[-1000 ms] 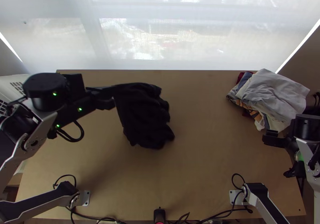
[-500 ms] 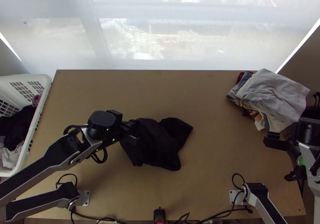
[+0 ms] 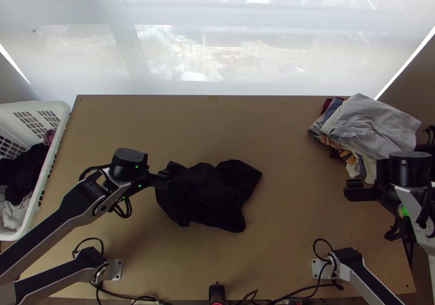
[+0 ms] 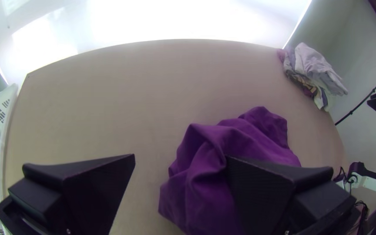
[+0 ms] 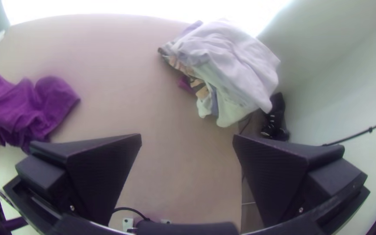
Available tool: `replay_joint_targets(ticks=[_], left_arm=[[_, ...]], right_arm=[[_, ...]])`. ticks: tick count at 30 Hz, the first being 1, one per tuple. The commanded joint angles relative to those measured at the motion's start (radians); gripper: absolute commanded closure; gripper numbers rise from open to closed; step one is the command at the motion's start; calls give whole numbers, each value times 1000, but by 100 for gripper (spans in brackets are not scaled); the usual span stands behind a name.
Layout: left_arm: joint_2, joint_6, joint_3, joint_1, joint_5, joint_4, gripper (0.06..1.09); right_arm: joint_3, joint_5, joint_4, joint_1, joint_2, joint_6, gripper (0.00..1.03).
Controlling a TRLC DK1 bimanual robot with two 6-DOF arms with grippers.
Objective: Fold the t-shirt
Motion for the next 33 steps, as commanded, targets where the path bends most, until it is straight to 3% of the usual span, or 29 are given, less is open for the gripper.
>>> replay_joint_targets(ticks=[1,5,7,10,15,24,33], left_arm=[[-21,2,121,-8,-1,-262,11],[-22,30,227,0,2,-406,11],[-22,36,296,-11,45,-480,11],[-24,7,342,-86,113,-555,11],[-7,-2,279,-227,133,-580,11],[137,61,242,-287,140,-492,11],[334,232,164,-41,94,-160,11]], right_arm=[[21,-24,12,230,112,-97,5],[27,-26,112,276,162,-197,5],[28,-26,136,274,199,-225,5],[24,-30,182,274,236,-237,5],[22,-67,248,308,288,-217,5],[31,-67,274,372,343,-165,5],[42,-66,274,362,360,-174,5]])
